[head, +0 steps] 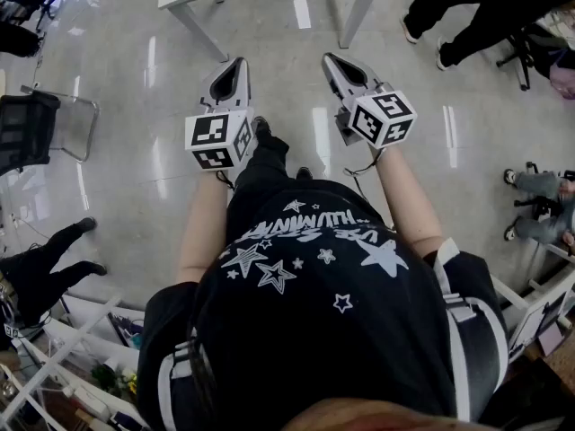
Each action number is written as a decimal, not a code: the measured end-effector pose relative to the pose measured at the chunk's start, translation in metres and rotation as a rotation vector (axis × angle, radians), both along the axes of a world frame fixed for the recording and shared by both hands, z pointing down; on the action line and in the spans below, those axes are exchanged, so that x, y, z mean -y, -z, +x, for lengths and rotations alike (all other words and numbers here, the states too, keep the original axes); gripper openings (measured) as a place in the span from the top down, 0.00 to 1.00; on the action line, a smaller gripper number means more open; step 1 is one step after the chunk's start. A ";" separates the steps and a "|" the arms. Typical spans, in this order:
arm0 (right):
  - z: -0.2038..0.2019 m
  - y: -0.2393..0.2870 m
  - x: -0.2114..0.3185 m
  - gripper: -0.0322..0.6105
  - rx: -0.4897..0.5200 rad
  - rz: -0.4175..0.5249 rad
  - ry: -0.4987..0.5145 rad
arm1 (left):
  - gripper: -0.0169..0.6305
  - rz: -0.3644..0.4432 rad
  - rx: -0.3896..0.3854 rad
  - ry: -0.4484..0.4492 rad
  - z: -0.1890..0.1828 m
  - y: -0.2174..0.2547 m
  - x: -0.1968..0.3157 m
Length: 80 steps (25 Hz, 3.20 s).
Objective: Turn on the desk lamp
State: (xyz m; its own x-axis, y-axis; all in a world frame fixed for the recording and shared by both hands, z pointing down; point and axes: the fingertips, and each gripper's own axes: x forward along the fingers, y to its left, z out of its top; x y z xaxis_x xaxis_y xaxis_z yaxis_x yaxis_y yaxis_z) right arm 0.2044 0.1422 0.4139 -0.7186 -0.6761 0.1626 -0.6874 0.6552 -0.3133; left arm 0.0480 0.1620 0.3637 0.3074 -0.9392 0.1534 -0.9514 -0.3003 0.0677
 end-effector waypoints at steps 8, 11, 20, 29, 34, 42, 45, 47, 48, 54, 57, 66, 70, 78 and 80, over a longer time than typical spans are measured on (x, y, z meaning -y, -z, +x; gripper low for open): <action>-0.038 -0.003 0.053 0.94 -0.018 0.009 0.010 | 0.96 -0.004 -0.019 0.000 -0.038 -0.009 0.056; -0.050 -0.004 0.081 0.94 -0.024 0.011 0.000 | 0.96 -0.007 -0.017 0.000 -0.052 -0.011 0.085; -0.087 0.002 0.169 0.94 -0.044 -0.005 -0.039 | 0.96 -0.009 -0.043 -0.032 -0.093 -0.006 0.180; -0.143 0.015 0.239 0.94 -0.069 -0.002 -0.066 | 0.96 -0.013 -0.063 -0.091 -0.138 -0.002 0.252; -0.157 0.009 0.269 0.94 -0.074 -0.020 -0.096 | 0.96 -0.022 -0.033 -0.134 -0.150 -0.009 0.285; -0.174 0.004 0.301 0.94 -0.075 -0.040 -0.121 | 0.96 -0.041 -0.049 -0.165 -0.163 -0.016 0.320; -0.175 0.001 0.310 0.94 -0.079 -0.043 -0.114 | 0.96 -0.053 -0.045 -0.168 -0.161 -0.022 0.327; -0.177 -0.002 0.315 0.94 -0.083 -0.044 -0.103 | 0.96 -0.063 -0.043 -0.165 -0.160 -0.027 0.330; -0.177 -0.004 0.318 0.94 -0.086 -0.047 -0.098 | 0.96 -0.065 -0.043 -0.165 -0.159 -0.029 0.331; -0.183 -0.014 0.356 0.94 -0.089 -0.052 -0.064 | 0.96 -0.073 -0.039 -0.164 -0.155 -0.038 0.354; -0.188 -0.018 0.375 0.94 -0.096 -0.058 -0.033 | 0.96 -0.082 -0.039 -0.173 -0.151 -0.045 0.368; -0.190 -0.034 0.432 0.94 -0.105 -0.090 0.019 | 0.96 -0.107 0.004 -0.232 -0.136 -0.069 0.421; -0.188 -0.042 0.455 0.94 -0.101 -0.105 0.035 | 0.95 -0.155 0.018 -0.254 -0.130 -0.090 0.440; -0.193 -0.056 0.479 0.94 -0.113 -0.150 0.072 | 0.79 -0.246 0.056 -0.354 -0.120 -0.121 0.464; -0.194 -0.060 0.483 0.94 -0.119 -0.156 0.082 | 0.76 -0.255 0.070 -0.373 -0.119 -0.129 0.469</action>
